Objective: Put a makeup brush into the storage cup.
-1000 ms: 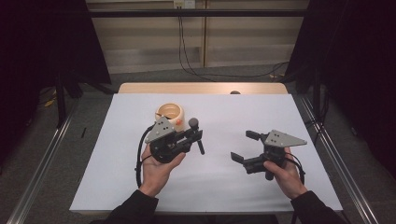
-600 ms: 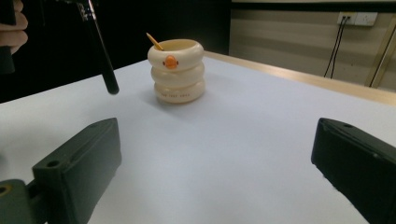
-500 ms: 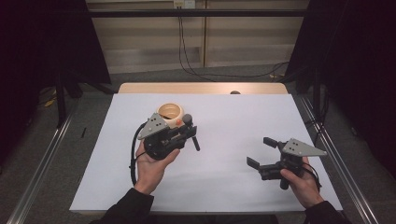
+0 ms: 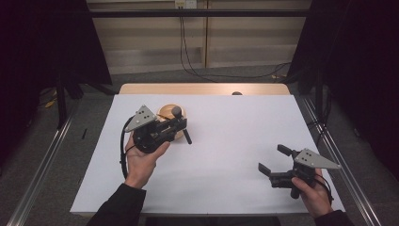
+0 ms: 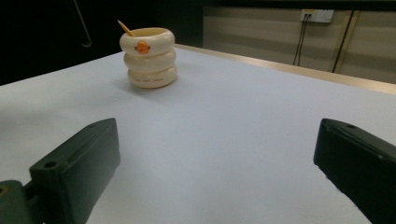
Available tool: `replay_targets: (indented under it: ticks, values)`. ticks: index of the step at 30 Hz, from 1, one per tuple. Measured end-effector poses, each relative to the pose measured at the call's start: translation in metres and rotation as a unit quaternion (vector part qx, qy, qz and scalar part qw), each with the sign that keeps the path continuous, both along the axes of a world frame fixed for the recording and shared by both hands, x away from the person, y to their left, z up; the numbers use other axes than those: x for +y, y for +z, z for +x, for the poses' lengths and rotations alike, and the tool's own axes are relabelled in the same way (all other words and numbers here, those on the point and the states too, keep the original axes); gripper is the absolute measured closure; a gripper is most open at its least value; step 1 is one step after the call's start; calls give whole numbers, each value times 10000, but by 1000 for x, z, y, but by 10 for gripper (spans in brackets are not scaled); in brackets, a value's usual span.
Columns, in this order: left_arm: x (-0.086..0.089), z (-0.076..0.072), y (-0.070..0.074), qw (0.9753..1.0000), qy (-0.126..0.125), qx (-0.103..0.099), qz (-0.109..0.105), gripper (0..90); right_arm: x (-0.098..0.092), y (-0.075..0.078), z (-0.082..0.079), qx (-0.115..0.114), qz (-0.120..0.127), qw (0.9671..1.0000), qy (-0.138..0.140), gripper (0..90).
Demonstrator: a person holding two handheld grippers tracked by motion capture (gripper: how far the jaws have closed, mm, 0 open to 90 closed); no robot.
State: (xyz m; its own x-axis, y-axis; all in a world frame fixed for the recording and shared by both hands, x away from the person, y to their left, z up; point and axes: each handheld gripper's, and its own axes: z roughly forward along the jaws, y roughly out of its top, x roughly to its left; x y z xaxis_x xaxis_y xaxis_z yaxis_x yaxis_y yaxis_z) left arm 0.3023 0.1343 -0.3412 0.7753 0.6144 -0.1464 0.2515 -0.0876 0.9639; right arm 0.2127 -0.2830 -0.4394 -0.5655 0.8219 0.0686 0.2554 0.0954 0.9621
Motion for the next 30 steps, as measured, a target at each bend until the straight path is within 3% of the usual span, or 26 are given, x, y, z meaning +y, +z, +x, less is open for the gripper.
replay_targets:
  ticks: [15,23,25,28,29,30]
  values:
    - [20,17,10,9997,216,28,-104,776,-3,-4,-1,-59,57,10000,-51,0]
    - [19,27,20,9994,325,-43,133,776,-3,-5,1,-89,40,10000,-22,0]
    - [20,30,21,9992,398,-64,28,776,-2,-5,1,-91,70,9999,-42,0]
    - [19,36,24,9985,464,-92,292,776,-2,-5,1,-94,60,9999,-39,0]
    - [20,38,26,9983,472,-163,287,776,-2,-5,1,-94,61,9999,-25,0]
    - [21,40,26,9987,482,-109,137,776,-2,-5,1,-96,54,9999,-5,0]
